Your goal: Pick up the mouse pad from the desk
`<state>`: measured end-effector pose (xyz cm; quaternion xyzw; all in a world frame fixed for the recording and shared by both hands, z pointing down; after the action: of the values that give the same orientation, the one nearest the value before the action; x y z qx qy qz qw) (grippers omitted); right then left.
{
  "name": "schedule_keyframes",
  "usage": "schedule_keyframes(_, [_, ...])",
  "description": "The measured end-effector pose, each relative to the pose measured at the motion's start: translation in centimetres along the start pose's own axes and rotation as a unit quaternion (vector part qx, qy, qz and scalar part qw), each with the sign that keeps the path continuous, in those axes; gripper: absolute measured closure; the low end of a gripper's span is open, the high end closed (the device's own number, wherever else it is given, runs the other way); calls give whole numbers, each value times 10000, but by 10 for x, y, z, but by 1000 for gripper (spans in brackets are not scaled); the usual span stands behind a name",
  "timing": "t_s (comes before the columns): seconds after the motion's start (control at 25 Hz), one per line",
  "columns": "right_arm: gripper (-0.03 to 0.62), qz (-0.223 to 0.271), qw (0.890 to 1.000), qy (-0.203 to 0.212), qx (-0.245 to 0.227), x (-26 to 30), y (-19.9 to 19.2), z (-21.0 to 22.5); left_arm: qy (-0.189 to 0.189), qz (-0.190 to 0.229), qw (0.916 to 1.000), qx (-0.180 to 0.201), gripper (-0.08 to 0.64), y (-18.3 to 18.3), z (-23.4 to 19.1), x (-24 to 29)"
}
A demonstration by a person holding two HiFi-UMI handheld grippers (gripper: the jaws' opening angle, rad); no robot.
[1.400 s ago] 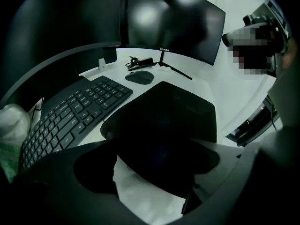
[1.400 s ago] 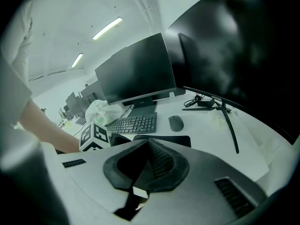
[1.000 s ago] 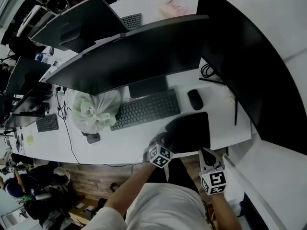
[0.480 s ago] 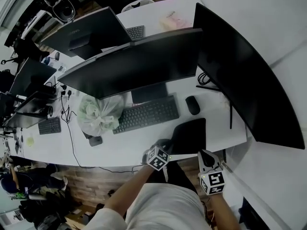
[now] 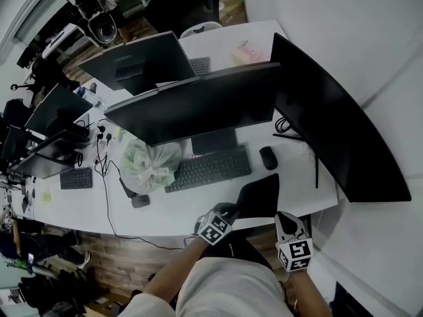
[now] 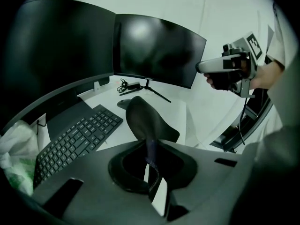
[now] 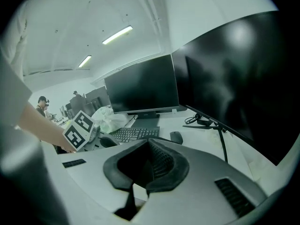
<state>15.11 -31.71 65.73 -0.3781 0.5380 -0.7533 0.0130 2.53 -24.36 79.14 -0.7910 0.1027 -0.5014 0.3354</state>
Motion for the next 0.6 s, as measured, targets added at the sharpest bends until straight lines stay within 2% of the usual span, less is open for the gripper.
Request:
schedule_keyframes(0.4, [580,243,9990,160,-331,-8,24,-50,255,503,9979,306,518,9,2,-77])
schedule_keyframes(0.6, [580,379,9976,178,-555,-17,38,-82,502,695,9960,260,518,-4,1,-117])
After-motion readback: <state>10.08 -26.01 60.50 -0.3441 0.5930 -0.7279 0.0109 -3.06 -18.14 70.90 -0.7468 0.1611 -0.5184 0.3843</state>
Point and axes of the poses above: the fingertips, and each gripper's own axes: x forward along the fingers, z to its right, y out of its top, the point moved 2 cm from there along -x, backward along the fingers, and after that the axes turned 6 degrees about -y, right-handed, at the moved point
